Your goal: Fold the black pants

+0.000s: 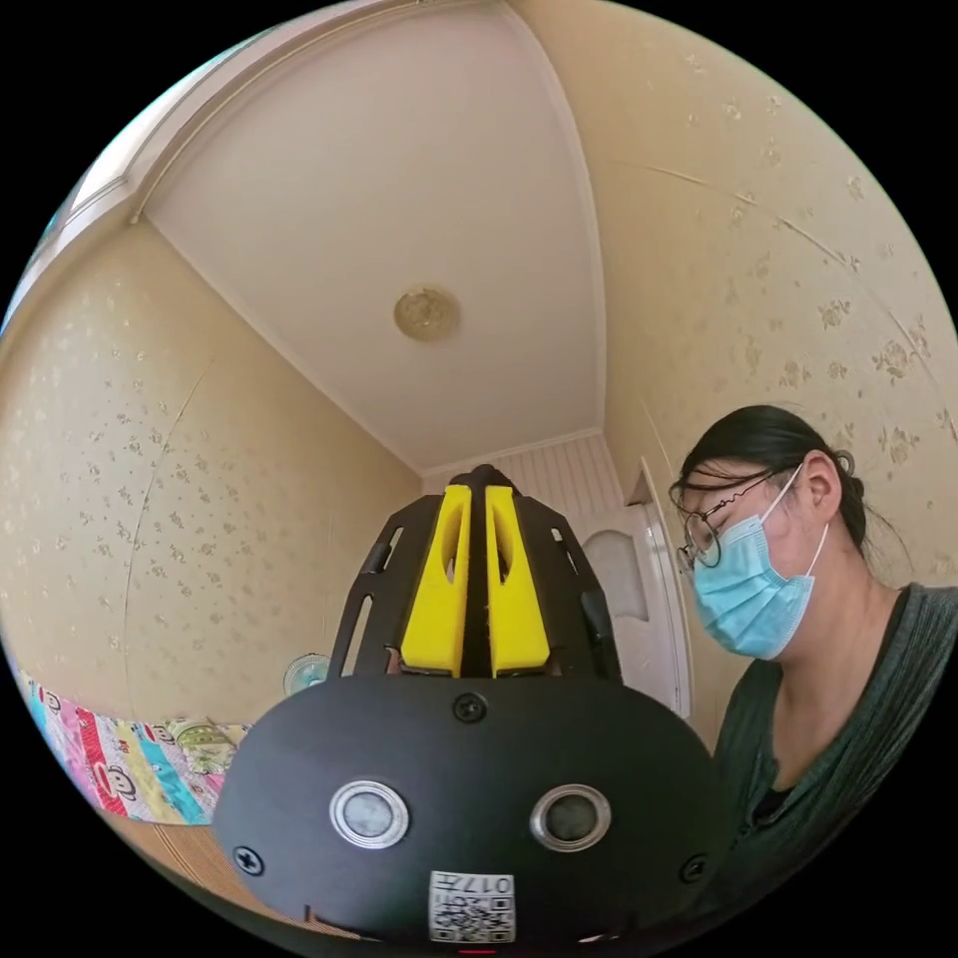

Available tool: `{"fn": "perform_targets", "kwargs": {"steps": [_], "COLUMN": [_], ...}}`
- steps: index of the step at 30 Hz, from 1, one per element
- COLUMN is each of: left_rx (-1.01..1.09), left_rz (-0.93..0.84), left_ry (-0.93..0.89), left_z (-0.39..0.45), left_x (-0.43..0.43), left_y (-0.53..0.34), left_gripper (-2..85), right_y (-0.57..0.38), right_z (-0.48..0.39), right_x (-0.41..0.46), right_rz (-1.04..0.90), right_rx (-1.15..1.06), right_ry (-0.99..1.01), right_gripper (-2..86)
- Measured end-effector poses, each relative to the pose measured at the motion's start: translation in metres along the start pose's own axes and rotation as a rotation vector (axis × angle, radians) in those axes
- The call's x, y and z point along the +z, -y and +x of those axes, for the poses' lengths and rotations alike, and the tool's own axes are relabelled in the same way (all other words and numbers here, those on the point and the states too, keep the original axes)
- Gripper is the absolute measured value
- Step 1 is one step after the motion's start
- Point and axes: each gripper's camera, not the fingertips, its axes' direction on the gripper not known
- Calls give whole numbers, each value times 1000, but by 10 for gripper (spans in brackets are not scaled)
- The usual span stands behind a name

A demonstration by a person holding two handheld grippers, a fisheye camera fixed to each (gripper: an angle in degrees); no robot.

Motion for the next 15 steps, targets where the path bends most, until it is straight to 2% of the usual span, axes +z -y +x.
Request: {"fn": "perform_targets", "kwargs": {"steps": [2, 4, 5, 7, 8, 10, 13, 15], "left_rx": [-14, -37, -42, -36, -19, 26, 57, 116], "left_rz": [16, 27, 40, 71, 87, 78, 6, 85], "left_ry": [10, 51, 81, 161, 238, 343, 401, 470], "left_z": [9, 16, 20, 27, 32, 41, 58, 93], "left_x": [-10, -23, -34, -50, -62, -74, -81, -93], "left_y": [5, 13, 20, 27, 32, 38, 33, 5], "left_gripper": [-3, -2, -1, -1, -1, -1, 0, 0], "right_y": [17, 35, 39, 58, 64, 88, 107, 108], "right_z": [-38, -99, -113, -159, -167, -193, -212, -230], "right_x": [-6, -25, -31, -60, -66, -93, -129, -144], "right_rz": [-4, 10, 28, 84, 86, 102, 192, 261], "right_rx": [-86, -259, -290, -344, -338, -273, -111, -68], "right_ry": [44, 104, 91, -63, -116, -346, -482, -510], "right_gripper": [230, 123, 99, 70, 66, 52, 46, 45]}}
